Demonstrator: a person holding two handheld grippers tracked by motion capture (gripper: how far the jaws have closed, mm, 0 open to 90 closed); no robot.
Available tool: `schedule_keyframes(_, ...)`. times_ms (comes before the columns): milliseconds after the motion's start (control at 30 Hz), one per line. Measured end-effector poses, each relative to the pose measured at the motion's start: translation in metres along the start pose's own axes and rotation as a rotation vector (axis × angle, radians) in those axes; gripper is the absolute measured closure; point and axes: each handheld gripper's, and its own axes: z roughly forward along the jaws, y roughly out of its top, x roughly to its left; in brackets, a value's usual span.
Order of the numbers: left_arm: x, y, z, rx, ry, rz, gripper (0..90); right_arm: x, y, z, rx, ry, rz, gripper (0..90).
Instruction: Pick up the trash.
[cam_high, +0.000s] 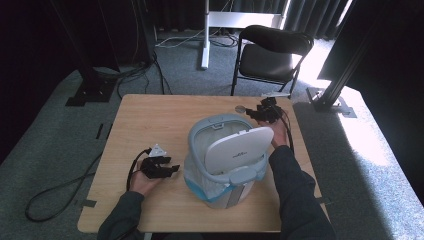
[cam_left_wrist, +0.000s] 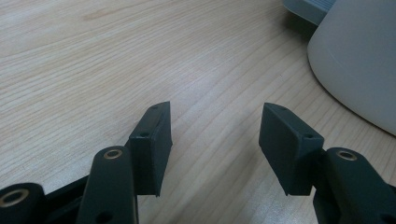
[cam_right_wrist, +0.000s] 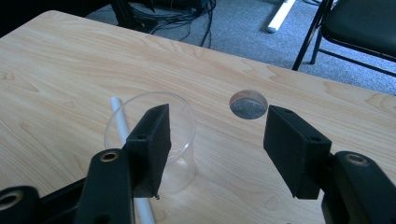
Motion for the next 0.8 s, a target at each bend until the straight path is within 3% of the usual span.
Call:
schedule_keyframes(567,0.000,0.001,-0.001,-0.004,-0.001,0.005,44.4,-0.002,-0.005,0.011,0.052,0.002,0.004,41.6)
schedule_keyframes(800,0.000,0.001,-0.001,-0.005,-0.001,0.003,44.4,-0.002,0.002,0.005,0.008,0.019,0.014,41.1)
